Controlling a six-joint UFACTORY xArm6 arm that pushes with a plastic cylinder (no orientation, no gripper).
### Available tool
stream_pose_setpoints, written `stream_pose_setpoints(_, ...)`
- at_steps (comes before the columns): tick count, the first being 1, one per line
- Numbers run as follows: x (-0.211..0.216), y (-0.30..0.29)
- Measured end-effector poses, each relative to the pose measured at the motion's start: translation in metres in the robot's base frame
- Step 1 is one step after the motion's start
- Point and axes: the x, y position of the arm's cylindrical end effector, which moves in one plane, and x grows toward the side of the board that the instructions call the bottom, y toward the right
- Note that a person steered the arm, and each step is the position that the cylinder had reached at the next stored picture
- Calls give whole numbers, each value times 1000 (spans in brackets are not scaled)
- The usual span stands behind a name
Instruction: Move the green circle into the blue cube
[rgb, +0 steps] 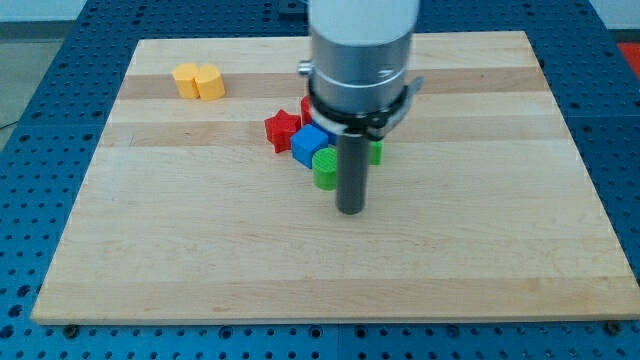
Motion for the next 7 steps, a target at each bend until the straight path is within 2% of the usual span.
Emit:
stream_pose_setpoints(3, -18, -13)
stream_pose_setpoints(6, -17, 14)
stream_pose_setpoints(7, -30, 66)
